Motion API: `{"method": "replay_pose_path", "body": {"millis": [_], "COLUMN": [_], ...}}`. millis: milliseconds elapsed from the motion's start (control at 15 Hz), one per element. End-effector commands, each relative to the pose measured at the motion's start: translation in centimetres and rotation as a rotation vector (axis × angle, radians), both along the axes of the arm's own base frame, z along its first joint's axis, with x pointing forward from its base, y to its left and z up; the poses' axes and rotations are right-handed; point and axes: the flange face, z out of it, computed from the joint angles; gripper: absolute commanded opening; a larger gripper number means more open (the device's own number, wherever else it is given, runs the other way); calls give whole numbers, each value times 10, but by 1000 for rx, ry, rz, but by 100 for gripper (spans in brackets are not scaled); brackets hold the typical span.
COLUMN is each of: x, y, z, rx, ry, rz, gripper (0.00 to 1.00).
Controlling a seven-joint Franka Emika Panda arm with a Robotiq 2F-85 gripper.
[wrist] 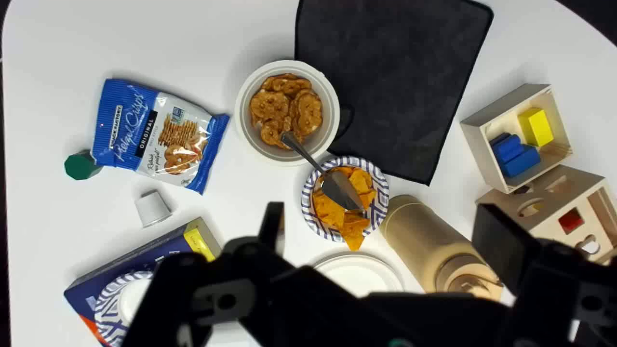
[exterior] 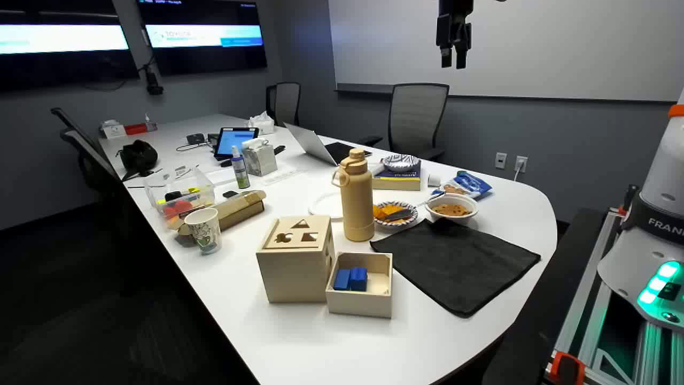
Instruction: Slide the lid on the wooden toy box to the right.
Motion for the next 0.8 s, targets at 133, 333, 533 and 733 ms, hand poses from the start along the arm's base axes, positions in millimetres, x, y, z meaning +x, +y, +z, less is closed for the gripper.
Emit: {"method": "replay_pose_path", "body": {"millis": [133, 333, 533, 733], "x": [0, 0, 0, 11], "y": [0, 0, 0, 35], "z": [1, 1, 1, -6], "rx": [0, 0, 0, -24], "ry": [-1, -1, -1, 49], "rz": [0, 0, 0, -73], "gripper": [100, 100, 100, 100]}}
